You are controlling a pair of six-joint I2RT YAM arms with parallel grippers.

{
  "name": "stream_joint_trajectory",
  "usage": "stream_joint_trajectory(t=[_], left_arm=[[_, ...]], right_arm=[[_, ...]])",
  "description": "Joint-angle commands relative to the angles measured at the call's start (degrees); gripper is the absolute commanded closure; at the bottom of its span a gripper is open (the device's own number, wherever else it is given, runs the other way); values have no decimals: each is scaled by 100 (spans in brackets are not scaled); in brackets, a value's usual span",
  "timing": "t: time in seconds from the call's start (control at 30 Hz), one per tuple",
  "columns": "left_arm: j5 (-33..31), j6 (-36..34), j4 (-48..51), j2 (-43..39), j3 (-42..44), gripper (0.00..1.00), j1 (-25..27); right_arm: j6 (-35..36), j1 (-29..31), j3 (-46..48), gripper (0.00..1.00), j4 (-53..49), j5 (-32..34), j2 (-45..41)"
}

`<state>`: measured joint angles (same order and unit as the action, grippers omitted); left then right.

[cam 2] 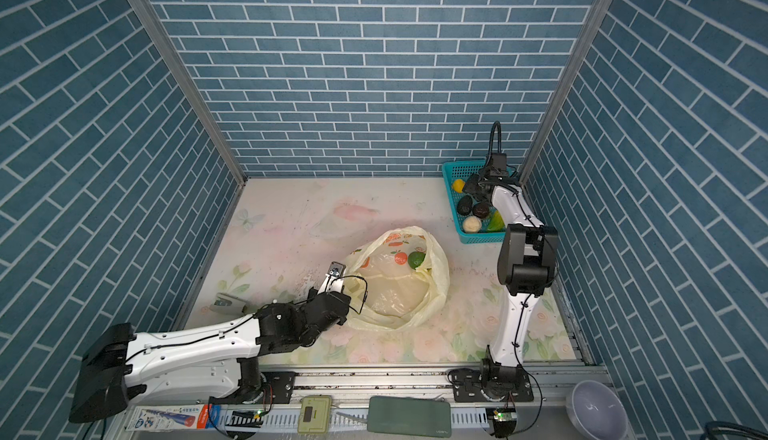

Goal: Untie the knot of the plastic bag and take out the fruit
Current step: 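Open the right gripper to drop the lemon into the basket, then reach the right gripper back into the bag toward the green lime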

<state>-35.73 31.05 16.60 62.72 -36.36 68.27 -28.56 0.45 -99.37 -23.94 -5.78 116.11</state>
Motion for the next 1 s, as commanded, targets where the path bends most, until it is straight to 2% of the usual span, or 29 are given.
stream_joint_trajectory(t=[0.0,0.17,0.33,0.6,0.77,0.97], left_arm=[[-26,-66,-16,-14,-86,100,12],[-66,-104,-16,-53,-118,100,14],[-110,-171,-24,-74,-165,100,11],[-60,-222,-38,-64,-231,100,18],[8,-259,-69,-7,-268,100,11],[-4,-284,14,-13,-337,100,11]], right_arm=[[105,27,430,30,-79,-128,-681],[88,184,1138,30,-468,-417,-1601],[45,630,2052,31,-975,-586,-2858],[-520,1900,3212,33,-1774,-508,-4842],[-877,2923,3511,33,-1988,-185,-5442],[-1158,4171,3733,34,-1858,378,-5457]])
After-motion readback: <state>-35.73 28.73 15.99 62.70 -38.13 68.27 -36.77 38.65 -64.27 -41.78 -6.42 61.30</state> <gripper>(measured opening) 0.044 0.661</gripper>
